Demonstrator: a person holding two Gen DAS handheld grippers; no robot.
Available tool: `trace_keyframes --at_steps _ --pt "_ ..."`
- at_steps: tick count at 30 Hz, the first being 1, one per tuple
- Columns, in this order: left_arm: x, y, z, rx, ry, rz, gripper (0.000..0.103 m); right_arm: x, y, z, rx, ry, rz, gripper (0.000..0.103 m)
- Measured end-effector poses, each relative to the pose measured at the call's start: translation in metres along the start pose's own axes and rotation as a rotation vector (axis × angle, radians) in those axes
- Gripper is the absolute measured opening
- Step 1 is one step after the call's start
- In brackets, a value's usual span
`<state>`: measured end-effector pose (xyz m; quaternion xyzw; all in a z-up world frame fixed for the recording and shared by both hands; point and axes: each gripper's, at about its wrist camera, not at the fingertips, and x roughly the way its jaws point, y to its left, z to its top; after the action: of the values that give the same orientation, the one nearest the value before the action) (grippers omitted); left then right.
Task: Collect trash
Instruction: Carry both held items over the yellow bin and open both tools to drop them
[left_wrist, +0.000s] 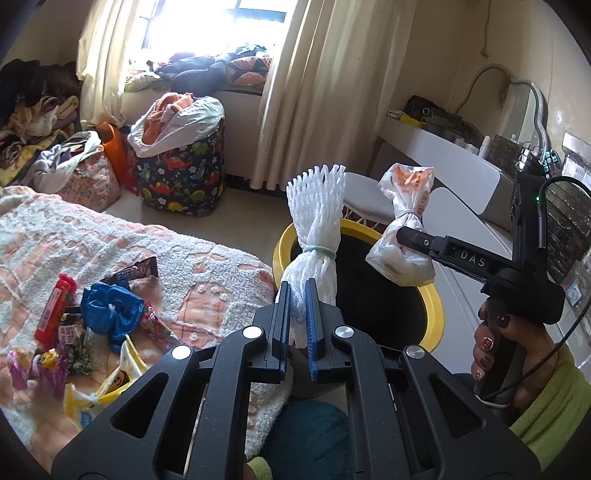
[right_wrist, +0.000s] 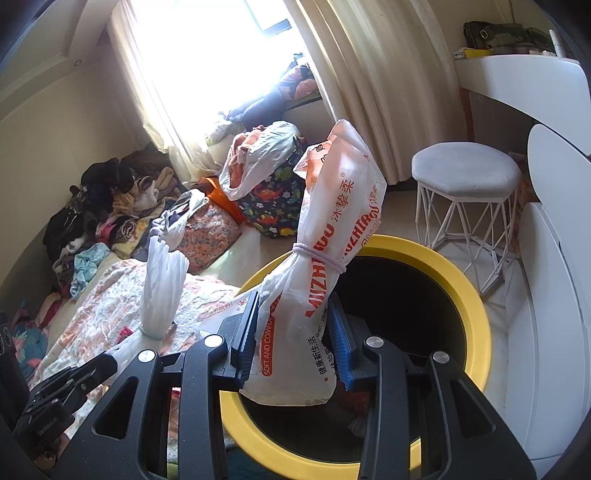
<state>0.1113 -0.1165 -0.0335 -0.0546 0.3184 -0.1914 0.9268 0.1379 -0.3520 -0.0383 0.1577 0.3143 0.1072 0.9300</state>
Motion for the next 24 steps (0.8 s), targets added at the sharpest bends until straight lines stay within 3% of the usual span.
trace_keyframes --at_steps 14,24 --pt "0.031 -0.017 -0.002 0.033 0.052 -0.030 0.004 0.010 -0.029 -0.003 0.056 0.045 -0.060 0.034" --pt "0.057 -0.021 0.006 0.020 0.078 -0.012 0.004 0.022 -0.044 -0.009 0.083 0.100 -0.073 0.034"
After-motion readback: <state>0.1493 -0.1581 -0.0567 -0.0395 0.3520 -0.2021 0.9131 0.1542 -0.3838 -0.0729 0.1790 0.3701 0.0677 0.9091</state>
